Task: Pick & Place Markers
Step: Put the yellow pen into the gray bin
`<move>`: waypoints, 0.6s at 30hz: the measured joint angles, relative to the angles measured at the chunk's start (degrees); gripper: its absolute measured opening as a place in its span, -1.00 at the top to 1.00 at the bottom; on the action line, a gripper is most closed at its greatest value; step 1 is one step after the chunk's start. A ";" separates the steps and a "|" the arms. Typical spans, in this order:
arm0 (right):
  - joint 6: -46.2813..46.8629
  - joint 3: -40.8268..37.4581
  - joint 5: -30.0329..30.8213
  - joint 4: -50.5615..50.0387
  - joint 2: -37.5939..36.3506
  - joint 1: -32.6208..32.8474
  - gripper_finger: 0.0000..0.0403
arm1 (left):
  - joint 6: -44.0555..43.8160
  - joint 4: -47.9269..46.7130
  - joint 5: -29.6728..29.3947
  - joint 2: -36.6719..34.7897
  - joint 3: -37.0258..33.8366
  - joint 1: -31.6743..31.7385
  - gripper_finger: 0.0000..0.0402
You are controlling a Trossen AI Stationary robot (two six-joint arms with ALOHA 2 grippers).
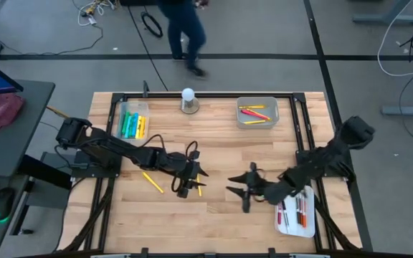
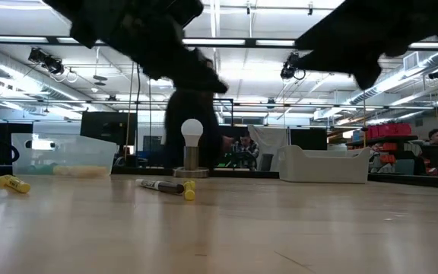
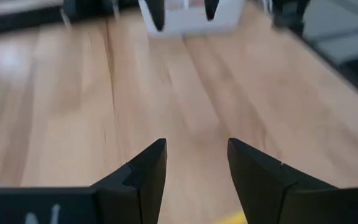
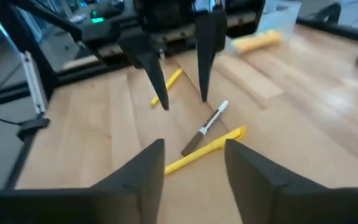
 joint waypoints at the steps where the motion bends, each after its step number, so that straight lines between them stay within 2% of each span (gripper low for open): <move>1: 0.24 0.91 -0.91 0.13 1.65 -0.90 0.14 | -0.29 -3.07 -0.25 -0.89 0.00 -0.13 0.11; 6: 0.17 7.00 -5.82 0.06 10.75 -5.11 -0.13 | -6.76 -20.18 -5.06 -5.15 0.00 -1.19 0.11; 10: 0.16 13.33 -8.89 -1.36 17.81 -8.82 -0.23 | -11.85 -30.58 -12.15 -6.38 0.00 -3.17 0.11; 14: 4.91 20.36 -9.81 -5.61 24.07 -13.54 -0.24 | -16.94 -35.51 -18.16 -6.00 -0.02 -5.90 0.11; 18: 5.28 26.44 -13.71 -13.21 29.12 -17.76 -0.21 | -20.69 -31.97 -22.09 -6.05 -4.04 -9.80 0.11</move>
